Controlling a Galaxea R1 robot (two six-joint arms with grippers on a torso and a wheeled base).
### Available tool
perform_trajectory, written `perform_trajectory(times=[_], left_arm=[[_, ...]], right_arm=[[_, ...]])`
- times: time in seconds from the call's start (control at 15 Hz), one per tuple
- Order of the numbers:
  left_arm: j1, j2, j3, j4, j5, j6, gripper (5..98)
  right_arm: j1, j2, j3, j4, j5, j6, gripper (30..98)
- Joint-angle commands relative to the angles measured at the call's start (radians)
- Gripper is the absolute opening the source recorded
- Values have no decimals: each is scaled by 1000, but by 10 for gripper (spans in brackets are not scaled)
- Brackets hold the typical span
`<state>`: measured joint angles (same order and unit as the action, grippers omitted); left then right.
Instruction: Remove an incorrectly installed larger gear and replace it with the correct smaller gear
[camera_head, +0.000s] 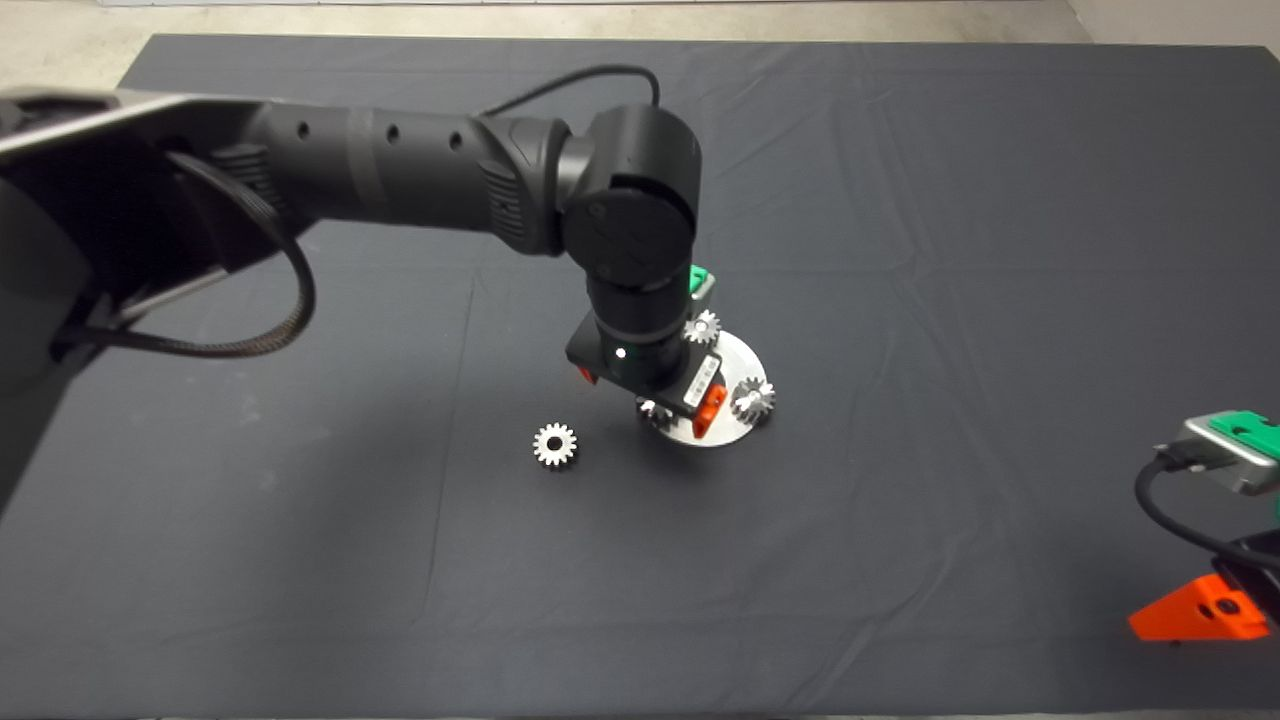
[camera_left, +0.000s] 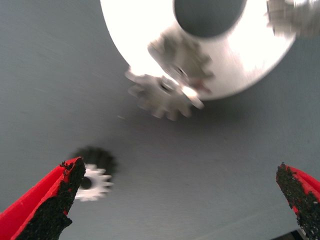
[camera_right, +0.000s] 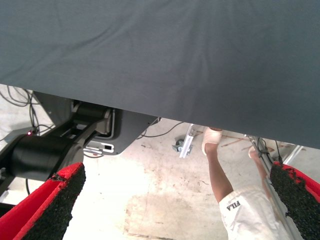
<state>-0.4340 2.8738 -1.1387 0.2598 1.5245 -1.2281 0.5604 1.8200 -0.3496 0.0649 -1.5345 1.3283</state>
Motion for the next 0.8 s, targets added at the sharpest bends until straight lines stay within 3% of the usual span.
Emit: perform_trajectory(times=[0.0,0.33,0.53,0.73], left_arm=[[-9,17,-23,9,-33,8,982],[11,26,-83,9,-44,68,982],[37,26,-119,7,-125,90,982],[47,31,-163,9,-125,101,982]], right_arm=[[18,0,6,33,-4,3,977],[18,-4,6,32,-4,3,977],[18,-6,6,32,-4,5,977],[18,-6,6,32,-4,5,977]])
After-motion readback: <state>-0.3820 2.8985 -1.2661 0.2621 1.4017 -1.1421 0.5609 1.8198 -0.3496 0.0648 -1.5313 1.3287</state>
